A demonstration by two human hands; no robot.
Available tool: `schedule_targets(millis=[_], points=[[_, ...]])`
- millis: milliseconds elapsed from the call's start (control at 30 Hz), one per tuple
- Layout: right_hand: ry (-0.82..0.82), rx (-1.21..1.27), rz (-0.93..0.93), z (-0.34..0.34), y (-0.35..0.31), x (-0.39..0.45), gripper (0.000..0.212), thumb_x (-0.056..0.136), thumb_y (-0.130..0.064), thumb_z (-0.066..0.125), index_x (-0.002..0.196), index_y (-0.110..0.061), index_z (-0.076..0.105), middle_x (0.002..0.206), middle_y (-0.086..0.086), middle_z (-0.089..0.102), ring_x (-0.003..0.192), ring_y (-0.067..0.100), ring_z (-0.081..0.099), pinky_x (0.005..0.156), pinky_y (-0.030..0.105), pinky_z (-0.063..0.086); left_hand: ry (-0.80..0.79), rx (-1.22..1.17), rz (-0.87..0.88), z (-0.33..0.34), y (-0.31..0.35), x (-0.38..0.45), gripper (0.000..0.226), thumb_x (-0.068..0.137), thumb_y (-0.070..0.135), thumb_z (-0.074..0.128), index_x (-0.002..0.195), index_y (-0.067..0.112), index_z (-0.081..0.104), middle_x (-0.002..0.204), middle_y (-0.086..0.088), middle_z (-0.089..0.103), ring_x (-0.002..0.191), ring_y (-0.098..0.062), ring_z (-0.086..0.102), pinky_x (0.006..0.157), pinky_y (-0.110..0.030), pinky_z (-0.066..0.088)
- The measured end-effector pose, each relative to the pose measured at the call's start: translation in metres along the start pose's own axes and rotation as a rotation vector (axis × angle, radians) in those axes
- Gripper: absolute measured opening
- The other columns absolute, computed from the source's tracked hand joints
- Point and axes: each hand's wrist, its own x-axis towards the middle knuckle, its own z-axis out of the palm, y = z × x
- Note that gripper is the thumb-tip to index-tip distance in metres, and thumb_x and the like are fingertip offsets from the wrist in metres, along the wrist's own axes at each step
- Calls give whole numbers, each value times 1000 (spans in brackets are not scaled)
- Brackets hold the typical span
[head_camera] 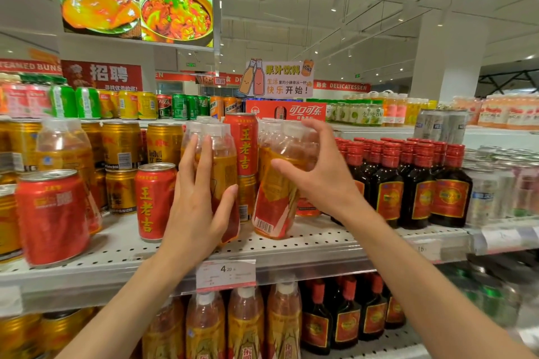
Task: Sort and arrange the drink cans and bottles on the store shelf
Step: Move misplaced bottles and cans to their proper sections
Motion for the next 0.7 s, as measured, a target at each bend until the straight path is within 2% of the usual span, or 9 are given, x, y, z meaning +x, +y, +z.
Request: schedule_targets(millis=[67,167,200,300,400,433,500,567,700], points=[[-54,-59,-11,17,0,2,95,79,-49,80,153,-37,22,145,-6,47,131,11,50,110,44,46,-4,0,4,-1,0,0,86,98,32,57,163,23,2,170,-2,-2,158,-17,-1,125,-49,20],[-135,-154,-27,30,0,0,104,84,-46,77,160,-36,8,165,-4,22,147,5,20,122,36,23,-15,4,4,-3,0,0,86,98,33,57,163,25,1,170,-1,-3,158,-17,-1,124,-48,21],[-151,-171,-23,29,2,-1,104,86,-45,76,161,-36,4,167,-4,17,151,8,15,123,39,21,-19,6,4,-3,0,0,87,98,33,58,163,25,0,170,0,-3,158,-17,-1,124,-48,22],[-195,-181,-4,17,6,-1,105,88,-44,73,161,-34,-1,167,-4,20,153,14,19,123,46,28,-25,18,4,-5,0,0,88,98,34,58,162,26,-1,170,1,-4,158,-16,-1,124,-48,23],[-230,-215,26,-2,10,0,104,90,-39,72,162,-28,-3,166,-6,22,149,10,25,121,33,27,-36,17,-4,-5,1,0,88,98,34,58,162,27,-2,170,2,-4,158,-15,-1,123,-50,25],[-240,-228,30,-9,12,0,104,91,-38,72,162,-27,-3,167,-6,20,150,10,24,122,33,25,-42,13,-9,-6,1,0,88,98,34,58,162,27,-2,170,3,-5,158,-15,-1,123,-51,26],[-256,-236,41,-21,17,1,105,91,-37,71,162,-26,-6,168,-7,18,152,11,22,124,41,27,-47,8,-11,-7,1,1,89,98,34,59,162,28,-2,170,3,-4,158,-15,0,122,-51,27],[-265,-230,68,-30,21,0,104,93,-33,70,161,-27,-9,167,-8,23,150,10,27,122,44,31,-48,15,-13,-7,1,1,88,98,35,58,162,28,-1,170,4,-4,158,-15,1,122,-49,27],[-159,-330,56,-33,25,-10,102,94,-35,68,161,-24,-8,168,-6,18,151,12,24,122,41,29,-44,21,-16,-7,2,1,88,97,35,58,162,27,-1,170,4,-4,158,-15,1,121,-43,25]])
